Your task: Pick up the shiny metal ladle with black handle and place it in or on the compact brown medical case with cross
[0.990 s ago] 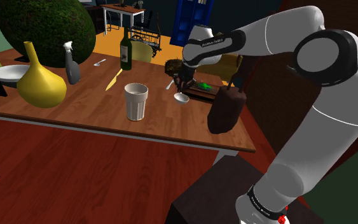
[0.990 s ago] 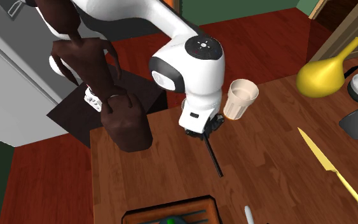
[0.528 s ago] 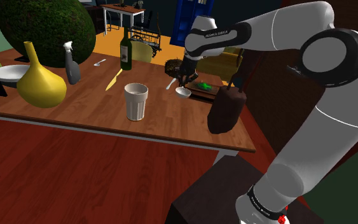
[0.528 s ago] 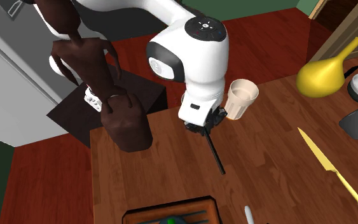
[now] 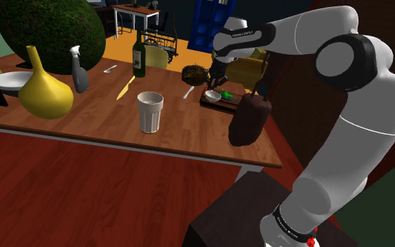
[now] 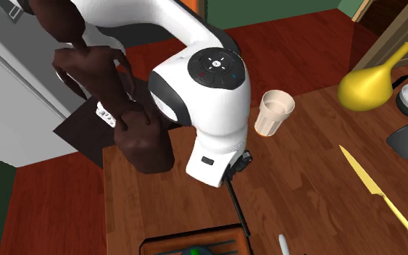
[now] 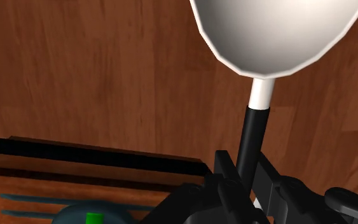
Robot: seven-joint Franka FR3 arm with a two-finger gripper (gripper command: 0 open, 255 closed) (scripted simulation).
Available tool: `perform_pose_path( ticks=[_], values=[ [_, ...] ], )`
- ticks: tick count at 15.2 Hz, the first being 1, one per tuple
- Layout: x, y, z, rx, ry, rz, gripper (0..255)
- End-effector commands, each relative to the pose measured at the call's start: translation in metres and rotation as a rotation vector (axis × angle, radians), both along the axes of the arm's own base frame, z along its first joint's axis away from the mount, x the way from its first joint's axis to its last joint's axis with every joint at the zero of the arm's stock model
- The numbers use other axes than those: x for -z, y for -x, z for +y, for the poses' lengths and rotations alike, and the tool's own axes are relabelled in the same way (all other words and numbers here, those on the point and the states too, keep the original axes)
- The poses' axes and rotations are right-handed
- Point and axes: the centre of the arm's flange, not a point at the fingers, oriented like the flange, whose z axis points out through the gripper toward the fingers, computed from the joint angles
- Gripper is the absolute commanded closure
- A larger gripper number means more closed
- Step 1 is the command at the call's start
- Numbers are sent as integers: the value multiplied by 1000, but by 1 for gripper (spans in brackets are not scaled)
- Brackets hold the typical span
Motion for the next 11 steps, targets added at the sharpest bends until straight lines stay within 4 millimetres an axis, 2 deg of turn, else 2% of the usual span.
perform_pose_path(
  ticks=[1,11],
  values=[
    [-1,-5,-30,-1,0,0,255],
    [-5,-23,-160,-1,0,0,255]
  ],
)
